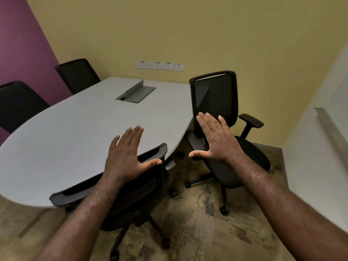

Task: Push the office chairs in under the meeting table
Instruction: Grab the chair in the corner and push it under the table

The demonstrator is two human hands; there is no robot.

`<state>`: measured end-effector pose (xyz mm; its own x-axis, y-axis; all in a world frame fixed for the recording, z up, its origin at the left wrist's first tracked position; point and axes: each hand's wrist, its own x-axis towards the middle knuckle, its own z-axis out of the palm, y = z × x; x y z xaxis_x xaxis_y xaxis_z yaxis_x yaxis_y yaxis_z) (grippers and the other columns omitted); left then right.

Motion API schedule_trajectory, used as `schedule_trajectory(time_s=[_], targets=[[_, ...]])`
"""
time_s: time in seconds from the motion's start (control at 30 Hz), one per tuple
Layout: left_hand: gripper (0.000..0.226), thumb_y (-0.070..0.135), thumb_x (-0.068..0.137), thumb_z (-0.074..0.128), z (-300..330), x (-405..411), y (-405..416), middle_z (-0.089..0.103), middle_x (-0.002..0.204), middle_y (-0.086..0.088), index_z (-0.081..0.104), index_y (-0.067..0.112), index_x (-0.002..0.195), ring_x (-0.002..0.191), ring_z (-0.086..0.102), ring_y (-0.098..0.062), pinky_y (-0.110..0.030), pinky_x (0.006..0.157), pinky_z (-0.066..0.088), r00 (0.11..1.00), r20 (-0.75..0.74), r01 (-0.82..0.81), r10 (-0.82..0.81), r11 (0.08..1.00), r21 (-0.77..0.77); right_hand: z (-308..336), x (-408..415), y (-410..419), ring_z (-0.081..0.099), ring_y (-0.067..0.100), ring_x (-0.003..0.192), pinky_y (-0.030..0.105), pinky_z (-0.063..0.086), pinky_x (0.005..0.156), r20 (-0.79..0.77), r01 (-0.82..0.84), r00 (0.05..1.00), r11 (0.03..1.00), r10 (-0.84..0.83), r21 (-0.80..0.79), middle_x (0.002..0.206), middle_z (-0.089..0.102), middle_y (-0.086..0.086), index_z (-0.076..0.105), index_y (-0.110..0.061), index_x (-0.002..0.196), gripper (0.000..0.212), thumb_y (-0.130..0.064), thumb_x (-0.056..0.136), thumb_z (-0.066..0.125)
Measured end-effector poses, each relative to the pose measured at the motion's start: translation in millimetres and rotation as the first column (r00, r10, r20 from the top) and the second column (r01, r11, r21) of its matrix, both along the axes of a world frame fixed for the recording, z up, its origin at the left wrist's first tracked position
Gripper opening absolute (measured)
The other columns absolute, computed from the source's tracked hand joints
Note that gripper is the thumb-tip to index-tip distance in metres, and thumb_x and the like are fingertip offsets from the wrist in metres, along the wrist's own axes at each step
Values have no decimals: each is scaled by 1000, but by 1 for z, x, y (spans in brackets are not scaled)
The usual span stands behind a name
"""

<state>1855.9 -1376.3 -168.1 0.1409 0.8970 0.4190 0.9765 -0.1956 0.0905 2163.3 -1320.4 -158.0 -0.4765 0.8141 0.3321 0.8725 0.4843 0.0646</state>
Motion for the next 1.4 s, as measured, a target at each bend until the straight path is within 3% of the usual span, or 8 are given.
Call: schedule_trajectory(time_s=[0.23, 0.6, 1.0, 1.4], targets=[[108, 93, 68, 33, 18, 78, 57, 19, 159, 2, 15, 25, 151, 146, 13, -17, -50, 117, 17, 999, 12, 49, -50, 999, 20, 8, 86, 36, -6, 22, 147, 54, 5, 117, 36, 119, 992, 993, -120, 14, 162, -2, 7, -1, -11, 152, 116, -91, 72, 22], [109, 91, 67, 30, 33, 197, 148, 19, 159, -1, 17, 23, 152, 147, 13, -21, -53, 116, 16, 980, 34, 194, -195, 981, 20, 17, 203, 74, -1, 22, 148, 53, 5, 118, -38, 280, 960, 960, -279, 30, 162, 3, 7, 0, -14, 152, 112, -90, 73, 22], [110, 93, 67, 27, 26, 212, 287, 20, 159, -2, 17, 23, 152, 146, 14, -23, -52, 116, 17, 978, 56, 197, -199, 980, 31, 7, 223, 183, -6, 17, 147, 51, 1, 118, -43, 315, 949, 948, -313, 47, 162, -1, 2, -2, -16, 153, 110, -88, 76, 31], [109, 92, 68, 31, 36, 196, 432, 22, 159, -1, 18, 22, 151, 146, 17, -22, -52, 115, 21, 973, 48, 224, -225, 974, 28, 8, 204, 312, -5, 17, 147, 52, 4, 118, -125, 350, 931, 936, -343, 41, 162, 3, 2, 2, -16, 153, 107, -88, 76, 25]])
